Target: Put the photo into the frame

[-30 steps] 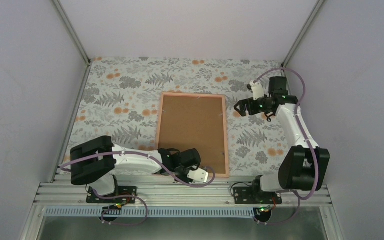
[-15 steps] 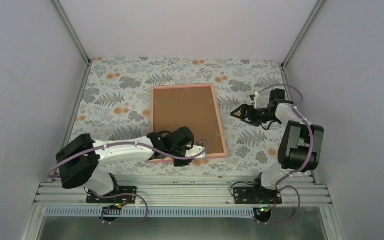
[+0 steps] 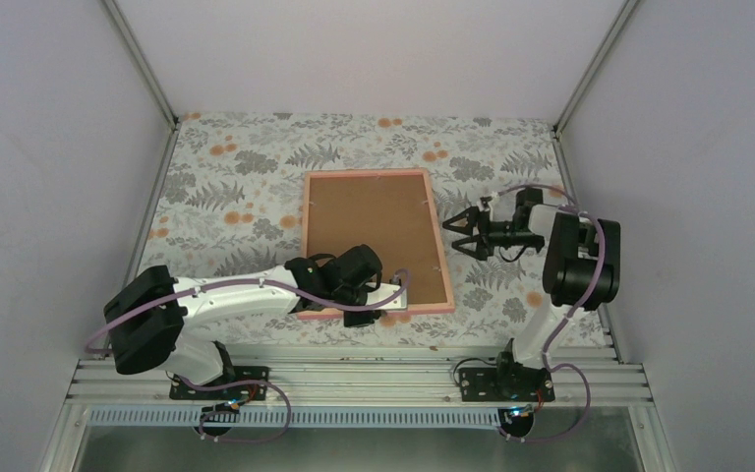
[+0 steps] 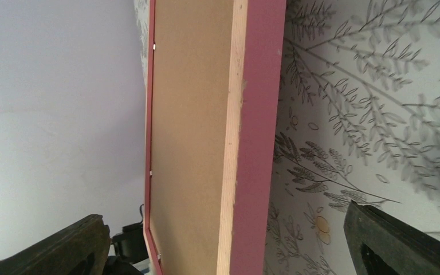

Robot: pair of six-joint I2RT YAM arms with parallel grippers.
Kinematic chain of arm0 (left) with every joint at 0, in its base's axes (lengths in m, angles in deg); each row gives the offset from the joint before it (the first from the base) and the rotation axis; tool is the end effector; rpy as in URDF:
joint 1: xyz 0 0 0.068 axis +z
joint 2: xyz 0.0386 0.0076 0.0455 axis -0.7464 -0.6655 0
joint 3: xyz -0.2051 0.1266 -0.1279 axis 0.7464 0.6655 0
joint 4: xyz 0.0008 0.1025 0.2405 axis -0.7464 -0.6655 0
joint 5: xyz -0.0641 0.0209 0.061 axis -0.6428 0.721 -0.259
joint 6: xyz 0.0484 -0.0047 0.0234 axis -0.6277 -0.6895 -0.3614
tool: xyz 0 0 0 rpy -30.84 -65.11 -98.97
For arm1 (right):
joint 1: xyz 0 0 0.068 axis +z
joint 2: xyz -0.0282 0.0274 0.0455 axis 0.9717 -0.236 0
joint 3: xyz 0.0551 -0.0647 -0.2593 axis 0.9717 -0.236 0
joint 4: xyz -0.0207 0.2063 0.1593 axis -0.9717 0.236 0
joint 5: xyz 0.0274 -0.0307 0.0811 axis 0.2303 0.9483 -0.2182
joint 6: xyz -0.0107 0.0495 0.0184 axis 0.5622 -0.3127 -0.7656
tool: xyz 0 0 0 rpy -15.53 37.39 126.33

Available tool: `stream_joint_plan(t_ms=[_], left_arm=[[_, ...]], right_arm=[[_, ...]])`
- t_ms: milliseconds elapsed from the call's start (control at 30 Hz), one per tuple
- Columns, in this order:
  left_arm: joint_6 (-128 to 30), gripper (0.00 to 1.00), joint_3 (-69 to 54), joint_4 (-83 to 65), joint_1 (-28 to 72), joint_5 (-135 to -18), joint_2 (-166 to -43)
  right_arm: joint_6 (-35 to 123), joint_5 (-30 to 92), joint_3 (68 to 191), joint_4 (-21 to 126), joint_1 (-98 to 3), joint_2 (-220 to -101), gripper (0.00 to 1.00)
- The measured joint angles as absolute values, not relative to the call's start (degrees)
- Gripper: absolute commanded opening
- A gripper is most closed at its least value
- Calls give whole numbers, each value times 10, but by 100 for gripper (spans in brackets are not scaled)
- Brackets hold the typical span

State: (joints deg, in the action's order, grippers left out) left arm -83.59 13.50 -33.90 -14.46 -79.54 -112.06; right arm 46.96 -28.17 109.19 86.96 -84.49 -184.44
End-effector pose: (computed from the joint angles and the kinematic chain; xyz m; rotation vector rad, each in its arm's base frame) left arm 0.1270 -0.2623 0.2089 1.8143 1.8293 -0.5240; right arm 0.3032 -0.0104 0.1317 0.1909 2.5258 1.6546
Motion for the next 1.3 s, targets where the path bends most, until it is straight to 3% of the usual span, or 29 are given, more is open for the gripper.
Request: stream_joint_plan(t_ms=[133, 633, 667, 733, 900, 1100, 1200, 1300], left_arm=[[-838, 2, 133, -341, -145, -799, -1121], [-857, 3, 133, -337, -144, -765, -1121], [-858, 4, 132, -336, -144, -759, -1121], [-862, 12, 130, -336, -144, -748, -1121], [-882, 50, 106, -344, -128, -730, -1120], [-898, 84, 32, -362, -63, -719, -1090], [-899, 98, -5, -374, -23, -716, -1073], [-887, 100, -49, -381, 42, -715, -1071]], right_arm=[[451, -302, 1085, 858, -819, -1870, 93], [441, -347, 1113, 858, -783, -1906, 6], [444, -350, 1120, 863, -783, -1904, 4], [446, -349, 1135, 877, -783, -1895, 4], [447, -317, 1180, 930, -787, -1864, 4], [472, -276, 1270, 985, -794, -1845, 4], [472, -257, 1328, 1023, -797, -1836, 4], [483, -224, 1396, 1059, -798, -1819, 4]])
